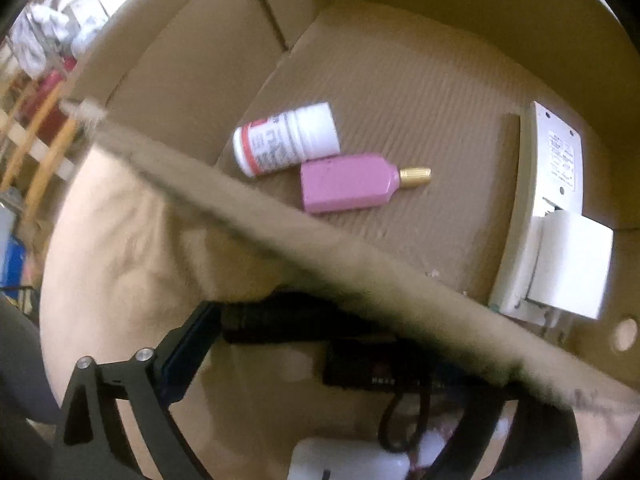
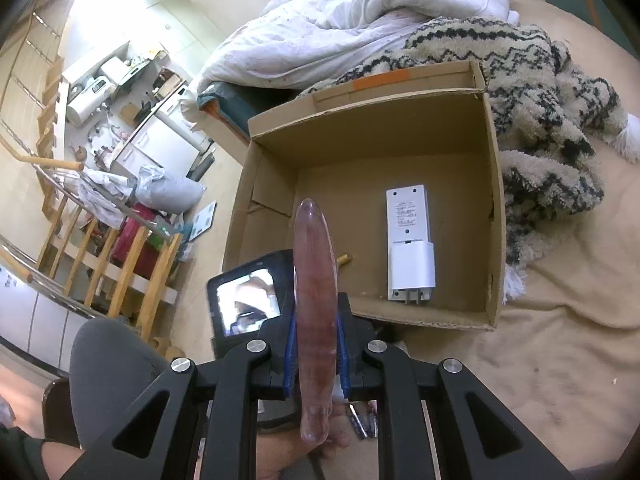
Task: Organize rigid objects
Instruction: 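Grasp the black flashlight with the left gripper while the right gripper holds the pink rod, then lower the flashlight into the box with the left gripper while the right gripper places the pink rod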
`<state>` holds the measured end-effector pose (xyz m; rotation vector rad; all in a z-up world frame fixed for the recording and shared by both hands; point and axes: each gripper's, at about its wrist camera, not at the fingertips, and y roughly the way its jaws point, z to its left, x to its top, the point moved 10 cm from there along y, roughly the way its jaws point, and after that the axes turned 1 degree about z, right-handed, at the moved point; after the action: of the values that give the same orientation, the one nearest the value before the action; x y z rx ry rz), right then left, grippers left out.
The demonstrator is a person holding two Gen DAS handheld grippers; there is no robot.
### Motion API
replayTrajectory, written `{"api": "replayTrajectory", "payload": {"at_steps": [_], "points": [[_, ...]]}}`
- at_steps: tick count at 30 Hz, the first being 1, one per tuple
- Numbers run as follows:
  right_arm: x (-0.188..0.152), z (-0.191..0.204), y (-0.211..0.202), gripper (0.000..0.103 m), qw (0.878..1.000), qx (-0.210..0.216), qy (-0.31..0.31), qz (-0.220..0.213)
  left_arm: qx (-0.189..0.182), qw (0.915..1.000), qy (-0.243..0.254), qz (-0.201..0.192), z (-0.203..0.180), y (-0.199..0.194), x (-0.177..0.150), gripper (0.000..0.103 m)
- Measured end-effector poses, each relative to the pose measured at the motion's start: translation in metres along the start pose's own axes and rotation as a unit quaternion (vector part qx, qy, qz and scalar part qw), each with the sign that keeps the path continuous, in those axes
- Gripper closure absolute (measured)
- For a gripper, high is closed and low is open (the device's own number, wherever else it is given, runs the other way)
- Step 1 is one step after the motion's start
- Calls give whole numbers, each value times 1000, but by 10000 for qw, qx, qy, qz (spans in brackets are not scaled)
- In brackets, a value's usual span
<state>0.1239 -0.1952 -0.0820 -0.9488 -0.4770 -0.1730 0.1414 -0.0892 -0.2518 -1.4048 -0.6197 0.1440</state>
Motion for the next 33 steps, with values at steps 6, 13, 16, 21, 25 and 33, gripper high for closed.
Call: {"api": "replayTrajectory", "payload": {"at_steps": [6,13,16,21,25,33], "points": [[-2,-2,3,86,10000,-48,46,72,-60,9992,128,-363,-3,-1,7,9],[-1,1,9,86,9998,-141,-14,119,-177,9990,273,-291,-1,-6,6,17],[-3,0,11,86,9997,-199,-31,150,-175,9991,304,-231,7,-7,5,17],[-1,-2,13,86,9994,-298,-73,154,-138,9993,337,-85,23,-13,4,17],[-1,-2,13,86,9990,-402,-127,119,-87,9990,433,-47,54,-19,3,17],[-1,-17,7,86,9981,-615,-6,40,-32,9972,725,-166,110,-49,6,17]]}}
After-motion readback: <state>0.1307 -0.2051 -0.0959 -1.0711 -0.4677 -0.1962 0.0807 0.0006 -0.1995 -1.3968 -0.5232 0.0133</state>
